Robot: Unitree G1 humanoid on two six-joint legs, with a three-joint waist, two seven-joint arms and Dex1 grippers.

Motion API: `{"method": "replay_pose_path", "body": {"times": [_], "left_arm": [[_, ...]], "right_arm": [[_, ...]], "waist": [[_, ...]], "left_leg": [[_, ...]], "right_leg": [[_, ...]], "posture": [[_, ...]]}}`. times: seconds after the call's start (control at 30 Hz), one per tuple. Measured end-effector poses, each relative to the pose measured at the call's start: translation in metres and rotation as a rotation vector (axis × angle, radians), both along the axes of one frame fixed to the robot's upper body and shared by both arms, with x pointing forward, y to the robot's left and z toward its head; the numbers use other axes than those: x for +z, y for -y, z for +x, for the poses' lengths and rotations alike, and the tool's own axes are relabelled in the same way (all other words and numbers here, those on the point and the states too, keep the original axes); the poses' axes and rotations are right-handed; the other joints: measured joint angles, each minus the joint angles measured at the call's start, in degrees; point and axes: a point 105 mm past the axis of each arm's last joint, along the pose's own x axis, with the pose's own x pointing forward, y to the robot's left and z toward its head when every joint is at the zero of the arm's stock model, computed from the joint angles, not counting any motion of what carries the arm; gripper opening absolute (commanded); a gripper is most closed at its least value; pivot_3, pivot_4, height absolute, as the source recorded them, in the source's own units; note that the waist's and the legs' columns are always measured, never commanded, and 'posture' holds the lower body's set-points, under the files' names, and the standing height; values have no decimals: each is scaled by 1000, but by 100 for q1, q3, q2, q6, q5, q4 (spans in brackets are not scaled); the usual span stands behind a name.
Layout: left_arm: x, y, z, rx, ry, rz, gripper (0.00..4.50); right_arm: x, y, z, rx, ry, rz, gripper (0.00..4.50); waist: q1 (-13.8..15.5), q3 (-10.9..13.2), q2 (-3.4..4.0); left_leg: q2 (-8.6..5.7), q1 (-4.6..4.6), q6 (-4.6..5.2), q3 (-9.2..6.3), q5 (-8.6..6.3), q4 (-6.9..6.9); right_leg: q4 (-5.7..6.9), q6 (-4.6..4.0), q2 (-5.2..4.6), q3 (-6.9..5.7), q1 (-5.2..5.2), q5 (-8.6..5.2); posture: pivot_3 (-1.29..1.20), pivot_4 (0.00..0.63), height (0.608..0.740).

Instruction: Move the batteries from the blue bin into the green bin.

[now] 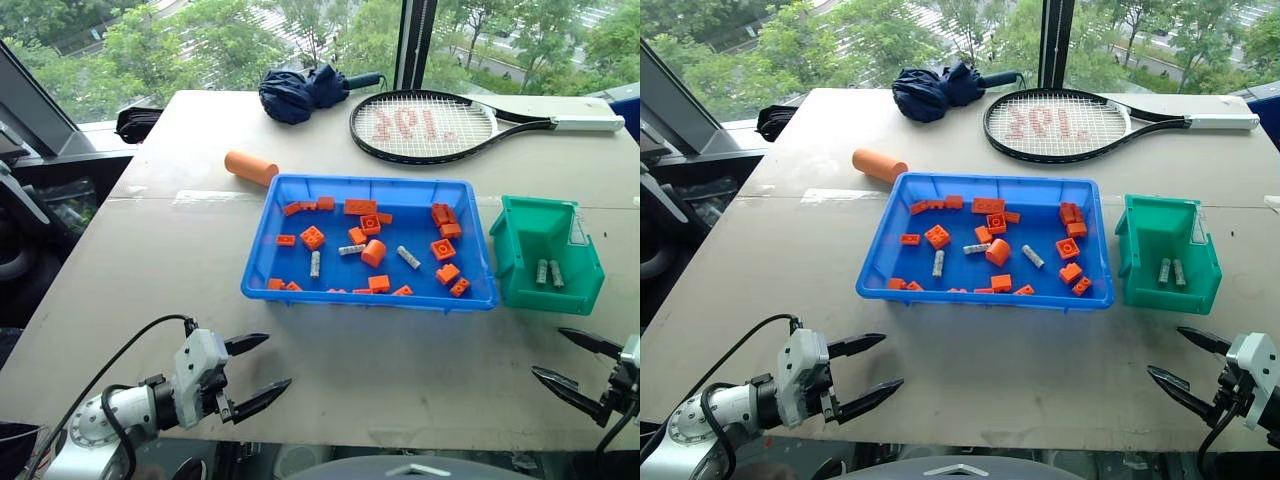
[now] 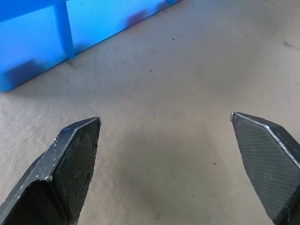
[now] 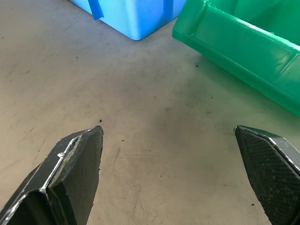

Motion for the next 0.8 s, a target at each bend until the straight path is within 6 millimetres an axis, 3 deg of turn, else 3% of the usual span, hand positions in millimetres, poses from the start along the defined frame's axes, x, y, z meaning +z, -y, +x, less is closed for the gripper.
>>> {"method": "replay_pose_path", "body": {"times": [0.6, 0.77, 0.8], "left_arm": [[-4, 2, 9, -6, -13, -15, 4500], [-5, 3, 3, -20, -7, -18, 4500], [-4, 3, 2, -26, -6, -22, 4500]], "right_arm": [[1, 9, 1, -22, -29, 13, 4473], [14, 0, -6, 26, -41, 81, 4473], [25, -5, -4, 50, -24, 92, 4473]], "waist": [[3, 0, 1], [2, 2, 4], [1, 3, 8]], "left_leg": [[1, -2, 0, 0, 0, -1], [3, -4, 1, -1, -1, -3], [3, -5, 1, 0, -1, -2]], "right_leg": [[-3, 2, 0, 0, 0, 1], [-6, 3, 1, -1, -2, 1], [-5, 2, 0, 0, -2, 1]], "posture": [[0, 150, 740], [0, 150, 740], [0, 150, 740]]}}
